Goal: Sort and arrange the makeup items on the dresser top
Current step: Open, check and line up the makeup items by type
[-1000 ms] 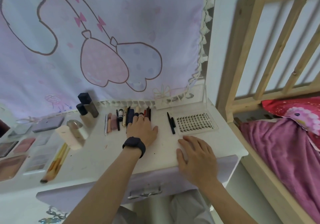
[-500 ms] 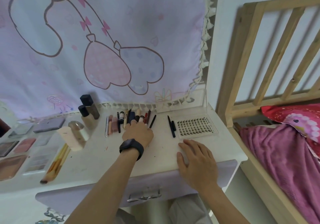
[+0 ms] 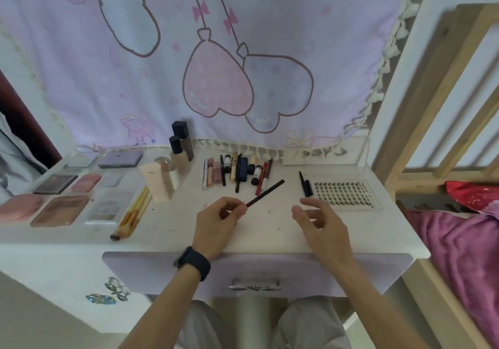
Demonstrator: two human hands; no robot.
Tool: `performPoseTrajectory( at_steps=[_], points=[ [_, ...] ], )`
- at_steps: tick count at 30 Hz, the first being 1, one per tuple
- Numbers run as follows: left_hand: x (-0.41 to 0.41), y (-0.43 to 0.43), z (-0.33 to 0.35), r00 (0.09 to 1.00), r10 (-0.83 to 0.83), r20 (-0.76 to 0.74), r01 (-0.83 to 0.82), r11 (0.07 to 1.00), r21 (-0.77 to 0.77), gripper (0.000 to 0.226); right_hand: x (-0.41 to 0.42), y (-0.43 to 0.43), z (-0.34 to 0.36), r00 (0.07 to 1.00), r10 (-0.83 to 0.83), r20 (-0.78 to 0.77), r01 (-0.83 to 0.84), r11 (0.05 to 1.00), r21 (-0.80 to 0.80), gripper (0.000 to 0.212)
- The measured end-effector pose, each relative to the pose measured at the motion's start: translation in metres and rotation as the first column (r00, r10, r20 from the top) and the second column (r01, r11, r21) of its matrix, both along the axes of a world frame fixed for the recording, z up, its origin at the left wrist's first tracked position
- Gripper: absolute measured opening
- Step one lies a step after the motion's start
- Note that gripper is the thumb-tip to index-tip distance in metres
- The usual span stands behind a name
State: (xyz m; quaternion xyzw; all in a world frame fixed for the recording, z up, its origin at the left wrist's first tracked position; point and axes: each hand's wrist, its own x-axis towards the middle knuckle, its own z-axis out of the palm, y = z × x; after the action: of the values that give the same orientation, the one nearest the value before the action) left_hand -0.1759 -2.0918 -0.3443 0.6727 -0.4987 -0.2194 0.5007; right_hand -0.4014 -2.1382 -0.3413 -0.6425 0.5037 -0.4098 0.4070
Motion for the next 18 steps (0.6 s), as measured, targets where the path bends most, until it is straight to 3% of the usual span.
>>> performPoseTrajectory(
  at_steps=[2,4,11,18],
  points=[
    [0.0,0.002,0.0,1.0,-0.029,0.006,0.029,1.0,-0.001,0.011,0.015,-0.009,0.01,0.994,0.061,0.085,-0.071,0.989,0.127,0.038],
    [-0.001,0.004,0.0,0.999,-0.052,0.011,0.052,0.999,0.013,0.01,0.026,-0.016,0.014,0.985,0.083,0.149,-0.107,0.982,0.158,0.031],
    [0.002,0.005,0.0,0.999,-0.04,0.0,0.04,0.998,-0.04,0.005,0.028,-0.019,0.004,0.954,0.028,0.298,-0.075,0.986,0.147,0.014],
    [0.004,0.005,-0.001,0.995,-0.097,-0.036,0.096,0.995,-0.019,0.01,0.023,-0.018,-0.003,0.954,0.039,0.296,-0.068,0.994,0.086,0.009]
  ],
)
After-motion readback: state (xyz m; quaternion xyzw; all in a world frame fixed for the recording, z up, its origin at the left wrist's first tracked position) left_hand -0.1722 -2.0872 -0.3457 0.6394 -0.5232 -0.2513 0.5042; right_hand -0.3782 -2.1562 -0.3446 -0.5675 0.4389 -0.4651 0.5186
